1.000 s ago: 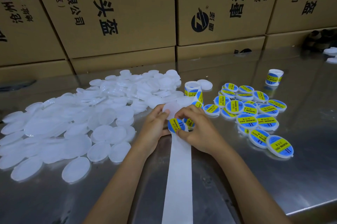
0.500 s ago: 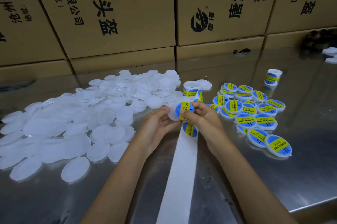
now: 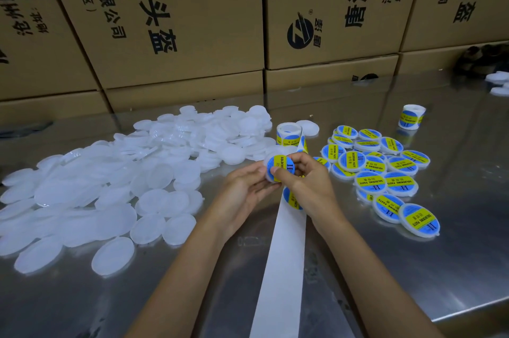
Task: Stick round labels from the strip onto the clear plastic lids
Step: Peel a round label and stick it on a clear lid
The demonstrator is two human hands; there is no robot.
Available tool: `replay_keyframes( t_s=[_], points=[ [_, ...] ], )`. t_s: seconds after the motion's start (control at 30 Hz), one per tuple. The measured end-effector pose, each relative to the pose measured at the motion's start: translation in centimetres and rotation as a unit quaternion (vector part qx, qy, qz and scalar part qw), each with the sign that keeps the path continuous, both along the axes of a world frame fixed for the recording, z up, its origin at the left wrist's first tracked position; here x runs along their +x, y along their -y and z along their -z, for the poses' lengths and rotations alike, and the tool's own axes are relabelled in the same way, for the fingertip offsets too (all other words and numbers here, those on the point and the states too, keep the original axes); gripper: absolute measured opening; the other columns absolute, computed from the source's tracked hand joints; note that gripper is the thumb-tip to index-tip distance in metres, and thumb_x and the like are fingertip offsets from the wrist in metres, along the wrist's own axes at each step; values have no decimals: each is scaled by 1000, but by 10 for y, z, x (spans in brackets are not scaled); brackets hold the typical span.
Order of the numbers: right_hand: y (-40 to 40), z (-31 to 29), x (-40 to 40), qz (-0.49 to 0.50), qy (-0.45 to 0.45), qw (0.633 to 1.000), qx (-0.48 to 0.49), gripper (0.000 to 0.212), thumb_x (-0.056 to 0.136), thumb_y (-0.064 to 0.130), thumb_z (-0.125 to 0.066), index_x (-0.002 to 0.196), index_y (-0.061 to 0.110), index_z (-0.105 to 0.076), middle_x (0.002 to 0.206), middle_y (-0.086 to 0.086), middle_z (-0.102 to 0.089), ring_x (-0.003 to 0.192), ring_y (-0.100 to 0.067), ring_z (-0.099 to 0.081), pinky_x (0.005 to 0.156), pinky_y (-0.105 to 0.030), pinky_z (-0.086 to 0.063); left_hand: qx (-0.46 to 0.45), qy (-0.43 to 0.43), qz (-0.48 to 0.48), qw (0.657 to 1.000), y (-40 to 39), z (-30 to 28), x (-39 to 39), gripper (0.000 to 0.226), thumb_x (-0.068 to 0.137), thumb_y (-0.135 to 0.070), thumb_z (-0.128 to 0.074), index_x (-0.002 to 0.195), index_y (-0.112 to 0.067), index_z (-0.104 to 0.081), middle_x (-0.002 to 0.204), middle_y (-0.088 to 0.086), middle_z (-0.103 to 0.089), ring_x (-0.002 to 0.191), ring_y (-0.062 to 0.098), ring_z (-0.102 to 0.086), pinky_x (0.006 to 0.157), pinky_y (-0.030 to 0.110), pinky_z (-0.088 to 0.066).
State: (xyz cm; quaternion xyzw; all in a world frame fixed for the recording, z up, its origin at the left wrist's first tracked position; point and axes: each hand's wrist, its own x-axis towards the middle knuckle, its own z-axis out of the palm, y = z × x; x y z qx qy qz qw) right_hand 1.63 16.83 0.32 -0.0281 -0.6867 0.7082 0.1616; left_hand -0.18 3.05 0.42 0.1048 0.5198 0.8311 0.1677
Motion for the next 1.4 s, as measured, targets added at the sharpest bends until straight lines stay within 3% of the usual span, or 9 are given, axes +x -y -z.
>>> replay_keyframes(
  t_s=[0.37,0.43,0.53,0.7,0.8,0.93,1.17,1.33,1.4],
  points=[
    [-1,8,-4,26,-20,998,48,16,82,9,-77,90,8,-64,77,2,-65,65,-2,-56,64,-13,-47,-23,-16,4,1000,-1,1,0,33,106,-7,-41,131,5,-59,124,16,-70,119,26,-66,98,32,-55],
    [-1,10,-5,52,-35,992,108,18,81,15,-78,87,14,-62,74,8,-60,60,1,-49,61,-10,-41,-23,-18,6,1000,-1,2,0,31,107,-6,-40,127,3,-62,123,16,-71,117,26,-67,95,30,-57],
    [-2,13,-5,102,-53,973,200,29,77,30,-82,93,26,-58,84,12,-53,69,-3,-46,64,-13,-37,2,0,-1,1000,1,2,-1,29,106,-5,-41,123,3,-64,121,17,-71,114,27,-69,90,31,-58],
    [-5,15,-5,101,-46,977,181,51,70,51,-83,107,32,-52,92,7,-50,81,-5,-47,71,-19,-39,95,54,16,994,4,-1,0,28,102,-2,-42,120,7,-62,122,23,-69,115,32,-68,93,37,-58],
    [-3,17,-5,94,-38,974,200,50,69,60,-80,97,28,-54,89,4,-54,77,-7,-48,68,-20,-40,117,71,17,990,3,-3,1,30,102,-1,-41,124,8,-58,126,24,-67,116,31,-67,94,37,-57],
    [-4,19,-5,100,-30,971,215,54,70,69,-72,80,21,-49,69,3,-49,62,-10,-45,63,-33,-44,118,72,16,990,2,-5,2,33,103,-3,-41,130,7,-56,129,24,-65,121,32,-65,100,38,-54],
    [-4,21,-5,92,-83,967,222,39,91,45,-64,72,20,-40,57,11,-39,56,-11,-38,56,-31,-36,52,31,24,998,1,-4,2,37,103,-9,-41,134,1,-57,134,18,-64,129,30,-59,105,40,-50],
    [-4,19,-4,92,-103,962,235,36,99,36,-56,74,12,-44,59,5,-43,59,-17,-41,57,-40,-39,-7,7,-10,1000,1,-5,3,29,99,-7,-52,126,-7,-65,122,14,-71,105,23,-68,83,31,-57],
    [-5,19,-3,88,-106,960,245,35,101,32,-54,74,10,-45,59,1,-44,58,-20,-41,57,-41,-39,-56,-38,-43,997,1,-4,4,38,93,2,-62,127,-14,-65,113,13,-74,97,21,-70,76,29,-58]
  ],
)
